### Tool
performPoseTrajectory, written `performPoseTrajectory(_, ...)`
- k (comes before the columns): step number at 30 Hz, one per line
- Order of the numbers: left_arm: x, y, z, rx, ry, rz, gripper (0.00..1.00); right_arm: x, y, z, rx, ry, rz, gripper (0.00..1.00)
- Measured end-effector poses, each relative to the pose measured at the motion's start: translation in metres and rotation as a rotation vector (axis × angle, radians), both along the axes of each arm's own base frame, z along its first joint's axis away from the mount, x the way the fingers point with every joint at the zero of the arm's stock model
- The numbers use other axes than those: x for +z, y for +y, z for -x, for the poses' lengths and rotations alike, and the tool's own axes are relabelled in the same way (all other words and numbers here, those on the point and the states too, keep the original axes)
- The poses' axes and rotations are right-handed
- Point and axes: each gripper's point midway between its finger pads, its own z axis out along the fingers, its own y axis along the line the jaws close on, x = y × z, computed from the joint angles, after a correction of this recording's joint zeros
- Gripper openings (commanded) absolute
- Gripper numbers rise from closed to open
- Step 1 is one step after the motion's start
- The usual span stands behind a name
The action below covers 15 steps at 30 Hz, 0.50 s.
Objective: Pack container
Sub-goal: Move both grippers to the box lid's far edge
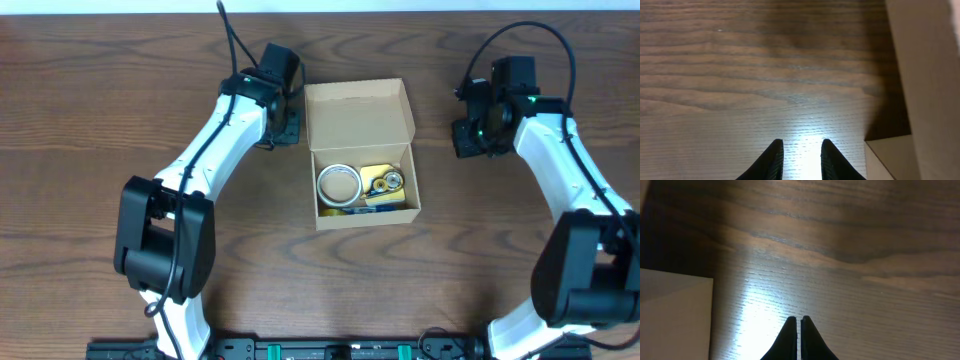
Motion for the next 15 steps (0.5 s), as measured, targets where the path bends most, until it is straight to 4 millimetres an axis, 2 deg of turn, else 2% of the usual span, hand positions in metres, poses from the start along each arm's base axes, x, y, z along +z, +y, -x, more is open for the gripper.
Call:
performPoseTrajectory(5,0.0,0.025,-0.009,0.06,-0.005,0.001,0.24,-0.044,0.003,0.004,0.001,0.117,-0.022,0.01)
performPoseTrajectory(8,0.001,0.032,-0.013,0.08,-0.005,0.027,0.19,-0.055,0.01,-0.002,0.01,0.142,-0.063,0.01)
performPoseTrajectory(10,0.001,0.032,-0.015,0.084,-0.007,0.048,0.17,-0.049,0.013,-0.012,0.016,0.124,-0.081,0.01)
performPoseTrajectory(15,0.003,0.019,-0.018,0.047,-0.014,0.122,0.14,-0.005,0.019,-0.051,0.032,0.003,-0.116,0.01)
